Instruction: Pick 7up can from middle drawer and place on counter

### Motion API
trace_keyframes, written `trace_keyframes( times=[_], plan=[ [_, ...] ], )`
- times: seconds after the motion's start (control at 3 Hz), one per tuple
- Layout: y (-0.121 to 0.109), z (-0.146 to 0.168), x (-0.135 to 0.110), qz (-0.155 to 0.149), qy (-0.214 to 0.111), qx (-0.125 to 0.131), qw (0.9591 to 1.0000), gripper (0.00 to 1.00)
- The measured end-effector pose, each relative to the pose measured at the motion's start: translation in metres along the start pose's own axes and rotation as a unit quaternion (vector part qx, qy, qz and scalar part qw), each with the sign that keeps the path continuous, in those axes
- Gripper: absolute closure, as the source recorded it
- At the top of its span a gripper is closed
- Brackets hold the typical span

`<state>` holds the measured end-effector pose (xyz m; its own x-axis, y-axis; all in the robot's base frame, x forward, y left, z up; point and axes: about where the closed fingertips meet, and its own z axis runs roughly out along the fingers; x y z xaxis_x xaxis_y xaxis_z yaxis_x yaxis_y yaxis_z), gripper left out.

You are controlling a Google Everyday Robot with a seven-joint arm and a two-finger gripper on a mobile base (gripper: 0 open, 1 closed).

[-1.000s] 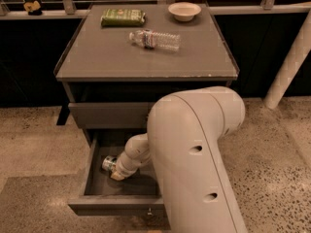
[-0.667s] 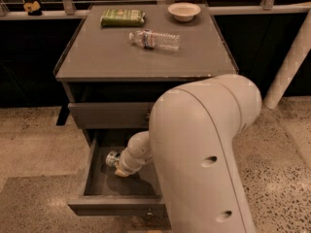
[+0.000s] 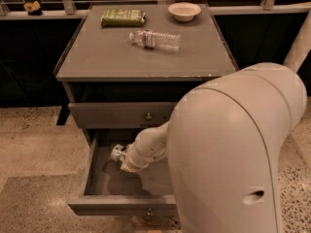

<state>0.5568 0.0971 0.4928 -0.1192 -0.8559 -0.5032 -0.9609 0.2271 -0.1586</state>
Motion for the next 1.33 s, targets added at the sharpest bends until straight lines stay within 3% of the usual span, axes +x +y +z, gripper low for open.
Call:
trace_keyframes(
  times=[0.33,0.67,1.0,1.33],
  plan=[
    [0.006,-0.025,0.009,0.003,0.005,0.020,0.9998,1.00],
    [0.020,-0.075,0.018,-0.022,-0.009,0.054,0.9983,1.00],
    [0.045,-0.109,0.007,-0.078,-0.056,0.071,0.9928,1.00],
    [0.045,-0.109,0.007,-0.078,-0.056,0.071,0.9928,1.00]
  ],
)
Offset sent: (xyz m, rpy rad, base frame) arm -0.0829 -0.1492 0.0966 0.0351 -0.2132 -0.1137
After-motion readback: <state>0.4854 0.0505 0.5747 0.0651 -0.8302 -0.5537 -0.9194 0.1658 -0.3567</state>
